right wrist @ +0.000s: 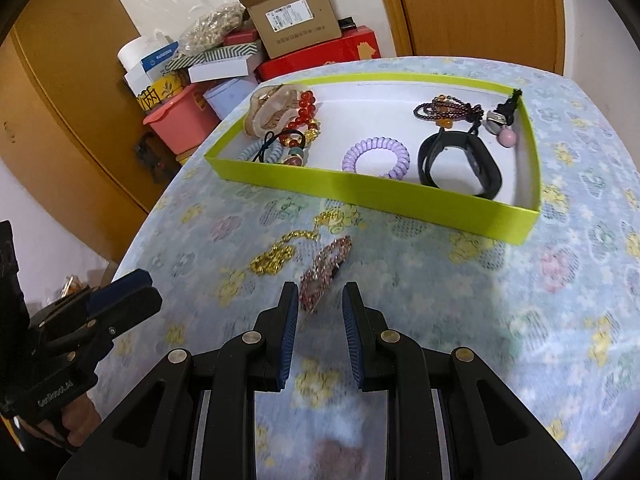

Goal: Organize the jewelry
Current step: 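Grasp the gold chain with the left tool while the right tool grasps the pink rhinestone clip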

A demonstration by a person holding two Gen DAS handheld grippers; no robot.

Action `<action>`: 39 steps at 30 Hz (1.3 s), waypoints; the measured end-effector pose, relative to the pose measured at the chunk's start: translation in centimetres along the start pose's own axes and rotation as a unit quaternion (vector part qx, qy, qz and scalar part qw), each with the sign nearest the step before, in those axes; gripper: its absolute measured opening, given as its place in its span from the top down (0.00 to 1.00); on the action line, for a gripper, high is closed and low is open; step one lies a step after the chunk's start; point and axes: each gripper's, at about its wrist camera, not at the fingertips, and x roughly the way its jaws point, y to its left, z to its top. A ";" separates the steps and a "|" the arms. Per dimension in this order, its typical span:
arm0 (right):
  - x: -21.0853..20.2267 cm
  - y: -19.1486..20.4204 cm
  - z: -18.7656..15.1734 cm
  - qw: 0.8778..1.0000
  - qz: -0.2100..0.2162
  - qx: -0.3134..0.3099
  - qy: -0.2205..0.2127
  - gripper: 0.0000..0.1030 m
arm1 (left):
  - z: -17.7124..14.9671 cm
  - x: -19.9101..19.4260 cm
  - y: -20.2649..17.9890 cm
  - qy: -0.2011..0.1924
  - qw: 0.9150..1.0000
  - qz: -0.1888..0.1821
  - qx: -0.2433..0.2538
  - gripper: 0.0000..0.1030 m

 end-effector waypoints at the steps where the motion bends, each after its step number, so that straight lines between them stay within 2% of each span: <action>1: 0.2 0.0 0.1 1.000 0.000 0.000 0.001 0.77 | 0.1 0.2 0.1 0.000 1.000 -0.001 -0.001 0.68; 11: 1.1 0.3 0.8 1.000 0.000 -0.010 -0.005 0.77 | 0.2 1.3 0.9 0.006 1.000 -0.004 -0.011 0.68; 13: 1.1 0.3 0.8 1.000 0.000 -0.012 -0.005 0.87 | 0.3 1.5 1.0 0.008 1.000 -0.004 -0.012 0.68; 15: 1.0 0.2 0.8 1.000 0.005 -0.011 -0.006 0.90 | 0.3 1.7 0.9 0.010 1.000 -0.005 -0.012 0.68; 25: -0.6 -0.8 0.3 1.000 0.011 -0.005 -0.020 0.90 | 1.3 3.1 -0.4 0.020 1.000 -0.012 0.011 0.68; 39: -3.0 -3.4 -0.7 0.999 0.016 0.016 -0.031 0.90 | 2.9 7.4 -4.1 0.055 0.996 -0.021 0.060 0.68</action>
